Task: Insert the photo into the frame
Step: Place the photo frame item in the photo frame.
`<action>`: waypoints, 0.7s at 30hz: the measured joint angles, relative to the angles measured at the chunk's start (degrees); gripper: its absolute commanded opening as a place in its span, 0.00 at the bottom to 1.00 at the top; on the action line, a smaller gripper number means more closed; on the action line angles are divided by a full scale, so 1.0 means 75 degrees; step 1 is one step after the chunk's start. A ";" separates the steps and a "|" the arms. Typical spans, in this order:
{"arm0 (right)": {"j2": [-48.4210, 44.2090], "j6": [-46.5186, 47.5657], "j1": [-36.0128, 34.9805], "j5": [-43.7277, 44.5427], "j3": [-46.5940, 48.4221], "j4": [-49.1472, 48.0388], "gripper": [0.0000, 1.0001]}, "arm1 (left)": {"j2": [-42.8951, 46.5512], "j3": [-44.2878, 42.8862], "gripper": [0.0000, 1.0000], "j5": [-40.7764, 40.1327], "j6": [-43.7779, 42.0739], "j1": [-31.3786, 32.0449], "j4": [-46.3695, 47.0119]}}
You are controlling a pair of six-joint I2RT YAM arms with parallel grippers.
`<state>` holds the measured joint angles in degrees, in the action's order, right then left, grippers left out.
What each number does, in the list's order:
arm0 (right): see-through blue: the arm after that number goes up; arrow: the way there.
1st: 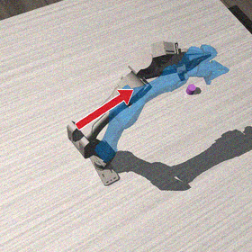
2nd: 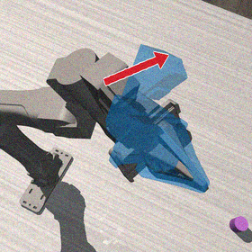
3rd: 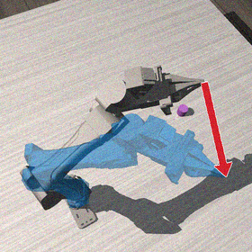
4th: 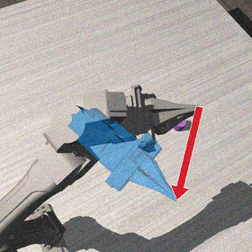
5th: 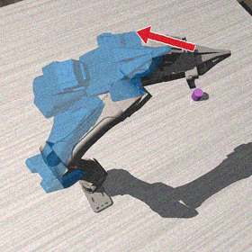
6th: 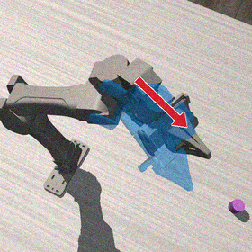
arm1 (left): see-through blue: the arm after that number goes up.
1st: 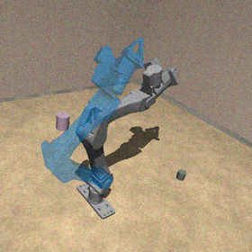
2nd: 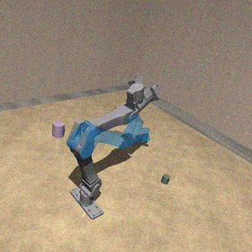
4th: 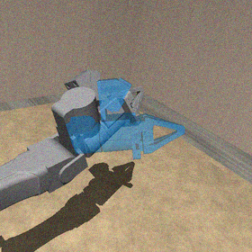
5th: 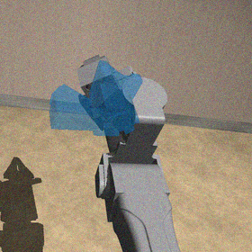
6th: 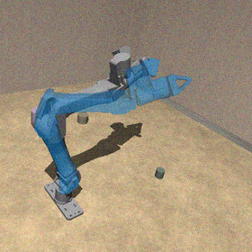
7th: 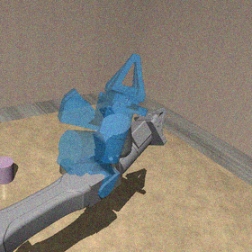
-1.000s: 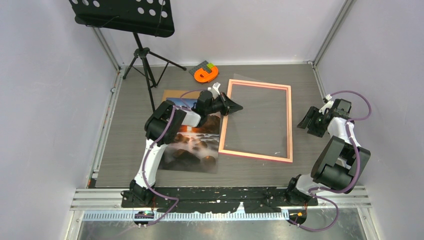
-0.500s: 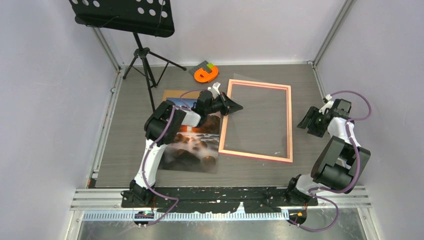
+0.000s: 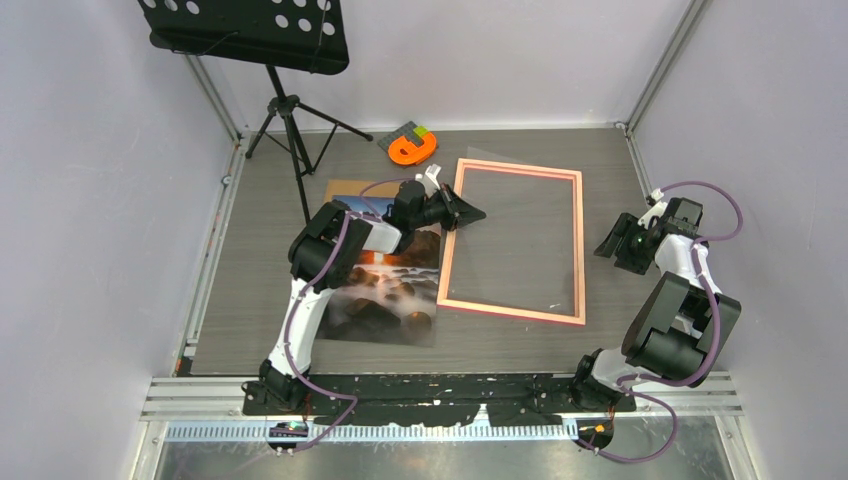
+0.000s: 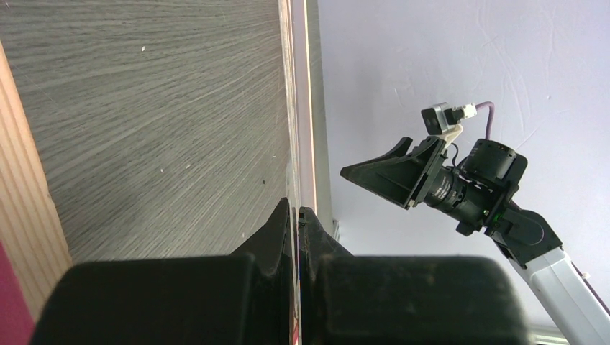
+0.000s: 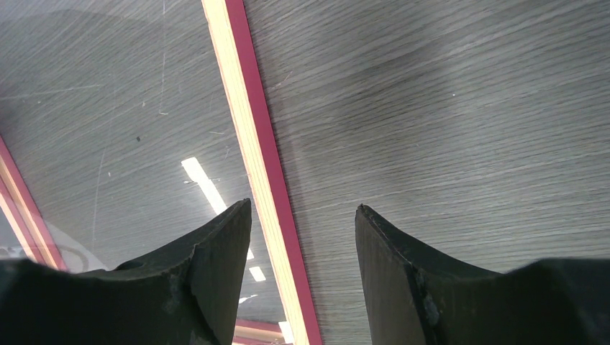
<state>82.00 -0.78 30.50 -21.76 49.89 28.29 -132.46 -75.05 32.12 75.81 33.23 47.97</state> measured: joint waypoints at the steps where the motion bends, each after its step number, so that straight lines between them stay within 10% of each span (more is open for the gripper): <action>1: 0.0000 0.0000 0.0000 0.0000 0.0000 0.0000 0.61 | 0.0000 -0.0003 0.00 0.0000 -0.0006 0.0000 -0.0003; 21: 0.0000 0.0000 0.0000 0.0000 -0.0009 0.0000 0.61 | 0.0000 -0.0003 0.00 0.0003 -0.0181 -0.0015 -0.0149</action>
<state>82.00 -0.78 30.50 -21.76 49.82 28.29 -132.46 -75.07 32.14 74.46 33.12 46.85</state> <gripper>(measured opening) 0.612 0.001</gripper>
